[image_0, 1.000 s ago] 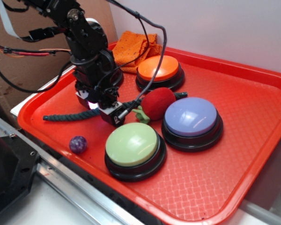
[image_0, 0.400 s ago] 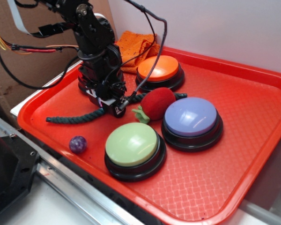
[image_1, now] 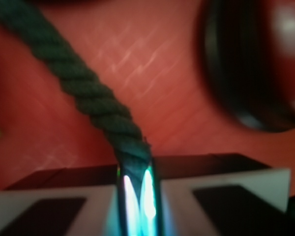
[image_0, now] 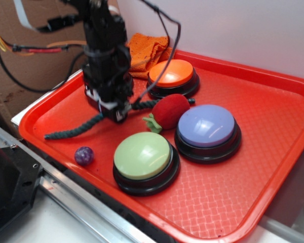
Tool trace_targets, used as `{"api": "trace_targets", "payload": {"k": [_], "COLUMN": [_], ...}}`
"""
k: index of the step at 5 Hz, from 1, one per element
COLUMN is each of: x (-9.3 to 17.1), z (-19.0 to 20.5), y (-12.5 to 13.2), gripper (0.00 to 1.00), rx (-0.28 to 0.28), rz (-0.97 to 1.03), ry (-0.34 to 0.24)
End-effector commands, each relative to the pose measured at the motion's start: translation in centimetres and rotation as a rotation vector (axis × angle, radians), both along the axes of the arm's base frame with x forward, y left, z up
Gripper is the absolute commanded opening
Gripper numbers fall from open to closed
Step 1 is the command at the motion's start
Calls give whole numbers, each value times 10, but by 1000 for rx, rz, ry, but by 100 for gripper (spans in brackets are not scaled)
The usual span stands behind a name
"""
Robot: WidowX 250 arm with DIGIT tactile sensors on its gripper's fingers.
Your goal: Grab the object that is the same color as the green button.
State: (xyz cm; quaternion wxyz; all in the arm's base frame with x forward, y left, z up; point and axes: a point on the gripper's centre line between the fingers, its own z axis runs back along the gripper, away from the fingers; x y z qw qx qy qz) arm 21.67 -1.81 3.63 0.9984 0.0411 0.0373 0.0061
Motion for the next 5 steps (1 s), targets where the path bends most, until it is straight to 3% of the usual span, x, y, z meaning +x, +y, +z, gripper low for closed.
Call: {"api": "trace_targets", "payload": {"k": [1, 3, 4, 5], "x": [4, -5, -15, -21], "z": [90, 146, 164, 171], "y": [5, -5, -15, -24], "gripper": [0, 0, 0, 0], "rx": [-85, -153, -150, -158], "rz": [22, 29, 19, 2], "ry": [-63, -162, -225, -241]}}
